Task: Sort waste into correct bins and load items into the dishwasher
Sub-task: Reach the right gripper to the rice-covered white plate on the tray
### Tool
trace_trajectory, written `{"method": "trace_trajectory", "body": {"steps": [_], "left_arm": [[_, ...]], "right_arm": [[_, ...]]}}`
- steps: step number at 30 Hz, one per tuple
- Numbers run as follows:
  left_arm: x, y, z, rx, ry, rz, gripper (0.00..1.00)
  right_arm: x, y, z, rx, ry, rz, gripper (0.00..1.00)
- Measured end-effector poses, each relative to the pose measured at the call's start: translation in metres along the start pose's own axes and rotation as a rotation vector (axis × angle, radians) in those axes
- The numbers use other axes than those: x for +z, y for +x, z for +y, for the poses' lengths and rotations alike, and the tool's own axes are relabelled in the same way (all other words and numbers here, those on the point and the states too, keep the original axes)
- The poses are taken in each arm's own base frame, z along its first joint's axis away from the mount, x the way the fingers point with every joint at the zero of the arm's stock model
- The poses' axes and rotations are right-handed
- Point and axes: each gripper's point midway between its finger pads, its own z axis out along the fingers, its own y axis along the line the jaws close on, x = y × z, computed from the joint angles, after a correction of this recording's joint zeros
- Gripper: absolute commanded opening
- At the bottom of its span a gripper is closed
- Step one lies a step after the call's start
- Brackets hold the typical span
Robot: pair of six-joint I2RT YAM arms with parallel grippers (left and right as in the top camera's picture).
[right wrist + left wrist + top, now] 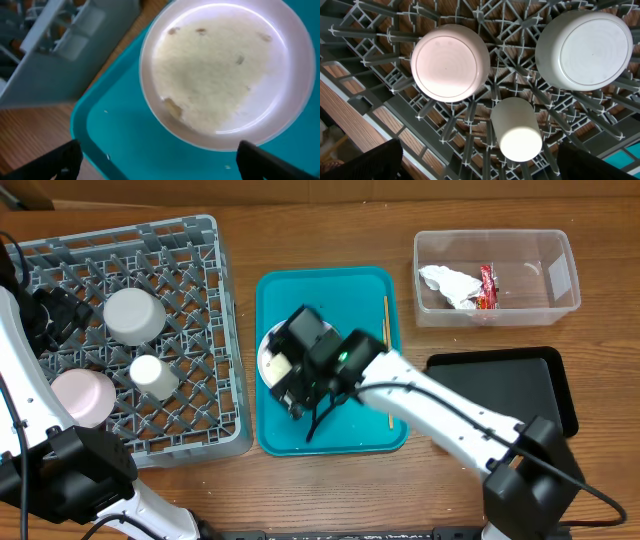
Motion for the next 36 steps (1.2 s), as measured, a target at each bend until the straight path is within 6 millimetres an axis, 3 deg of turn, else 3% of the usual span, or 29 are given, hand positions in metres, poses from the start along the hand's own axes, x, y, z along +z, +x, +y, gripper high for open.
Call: {"method": "trace_trajectory", "body": {"steps": [2,7,12,17,24,29,36], "left_arm": [[0.0,0.0,0.0,0.0,0.0,0.0,1.0],[0.0,0.0,0.0,0.0,0.0,0.0,1.0],[0.0,0.0,0.0,0.0,0.0,0.0,1.0],[0.0,0.0,0.0,0.0,0.0,0.0,1.0],[0.0,0.0,0.0,0.0,0.0,0.0,1.0],[0.0,0.0,0.0,0.0,0.0,0.0,1.0],[0.0,0.0,0.0,0.0,0.0,0.0,1.0]], "right_arm": [[0.009,0.001,0.007,-0.038,-0.006,-0.018,1.0],[0.028,0.014,0.008,-0.076,-0.012,-0.021,0.78],[0.035,0.02,0.01,-0.078,-0.028,-0.011,0.74],[0.045,0.021,0.011,-0.081,-0.035,-0.003,0.72],[0.072,0.038,0.007,-0.086,-0.029,0.071,0.73],[0.073,0.04,0.002,-0.098,-0.002,0.083,0.73],[0.069,0.06,-0.003,-0.108,0.021,0.173,0.72]]}}
